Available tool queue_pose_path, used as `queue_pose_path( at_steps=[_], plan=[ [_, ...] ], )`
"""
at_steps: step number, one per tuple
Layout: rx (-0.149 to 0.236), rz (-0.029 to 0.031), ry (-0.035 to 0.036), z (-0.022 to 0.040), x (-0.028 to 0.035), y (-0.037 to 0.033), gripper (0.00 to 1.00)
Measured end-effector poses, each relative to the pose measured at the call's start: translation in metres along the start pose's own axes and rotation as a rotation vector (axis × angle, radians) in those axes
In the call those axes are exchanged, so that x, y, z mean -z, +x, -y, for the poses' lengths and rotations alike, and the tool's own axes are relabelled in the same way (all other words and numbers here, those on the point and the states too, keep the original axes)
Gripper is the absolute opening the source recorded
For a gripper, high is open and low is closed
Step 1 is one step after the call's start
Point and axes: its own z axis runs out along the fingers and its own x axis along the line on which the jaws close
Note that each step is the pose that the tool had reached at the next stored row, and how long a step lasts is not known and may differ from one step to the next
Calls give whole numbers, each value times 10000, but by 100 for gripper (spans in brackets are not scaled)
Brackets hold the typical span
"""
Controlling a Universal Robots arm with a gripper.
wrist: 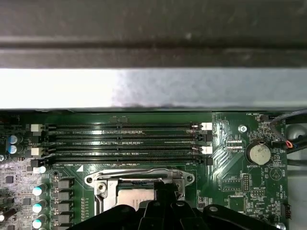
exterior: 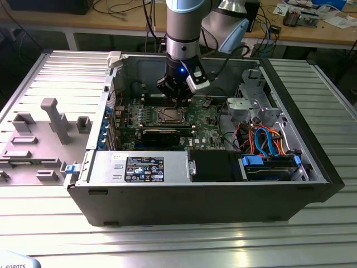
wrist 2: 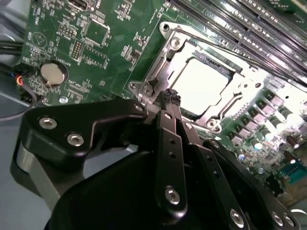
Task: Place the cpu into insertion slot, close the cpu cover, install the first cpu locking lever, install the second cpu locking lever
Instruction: 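Install the second cpu locking lever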
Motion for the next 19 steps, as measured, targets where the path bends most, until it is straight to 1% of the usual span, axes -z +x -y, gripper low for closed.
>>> queue_pose_path(
  at_steps=[2, 7, 17, 19],
  plan=[
    [1, 1, -3, 2, 9, -1, 11],
    [0, 0, -1, 46, 11, -1, 11],
    [0, -1, 0, 50, 12, -1, 11],
    [0, -2, 2, 50, 22, -1, 11]
  ],
)
